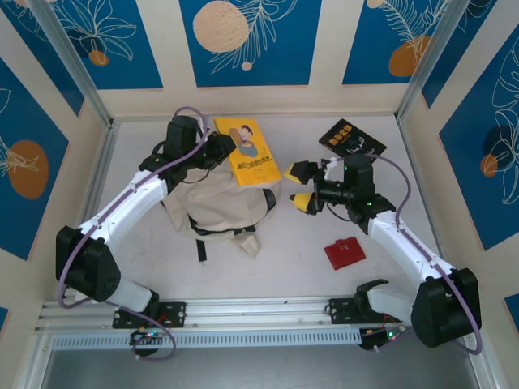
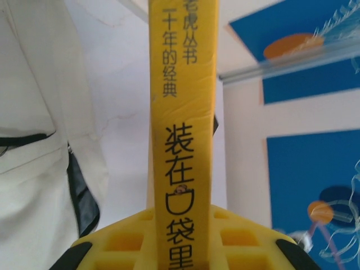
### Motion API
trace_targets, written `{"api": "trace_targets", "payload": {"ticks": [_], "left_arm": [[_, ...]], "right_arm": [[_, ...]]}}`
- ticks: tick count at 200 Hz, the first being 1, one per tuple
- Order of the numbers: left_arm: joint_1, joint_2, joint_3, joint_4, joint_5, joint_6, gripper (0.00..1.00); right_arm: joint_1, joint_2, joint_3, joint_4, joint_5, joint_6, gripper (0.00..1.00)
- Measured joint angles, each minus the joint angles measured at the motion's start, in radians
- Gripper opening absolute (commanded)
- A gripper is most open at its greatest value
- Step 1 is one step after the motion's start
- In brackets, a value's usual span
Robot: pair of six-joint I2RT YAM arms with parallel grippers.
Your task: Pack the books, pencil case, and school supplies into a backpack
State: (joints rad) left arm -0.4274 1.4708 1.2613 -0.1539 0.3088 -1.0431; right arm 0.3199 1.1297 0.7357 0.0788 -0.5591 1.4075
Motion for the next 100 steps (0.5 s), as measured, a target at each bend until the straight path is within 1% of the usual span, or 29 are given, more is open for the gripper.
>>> {"api": "trace_targets", "payload": {"ticks": [5, 27, 68, 100], "left_arm": [[0.0, -0.003, -0.012, 0.022, -0.01, -0.021, 0.11], [-0.001, -0.018, -0.062, 0.1, -0.045, -0.105, 0.11], [-0.011, -0.049, -0.117, 0.174, -0.091, -0.204, 0.12], [-0.02, -0.056, -0.128, 0.212, -0.101, -0.248, 0.12]], "right_arm": [[0.017, 0.0, -0.005, 0.024, 0.013, 0.021, 1.0], [0.086, 0.015, -0.013, 0.139, 0.071, 0.121, 1.0], [0.15, 0.086, -0.014, 0.307, 0.154, 0.245, 1.0], [0.178, 0.163, -0.014, 0.394, 0.194, 0.317, 0.92]]}}
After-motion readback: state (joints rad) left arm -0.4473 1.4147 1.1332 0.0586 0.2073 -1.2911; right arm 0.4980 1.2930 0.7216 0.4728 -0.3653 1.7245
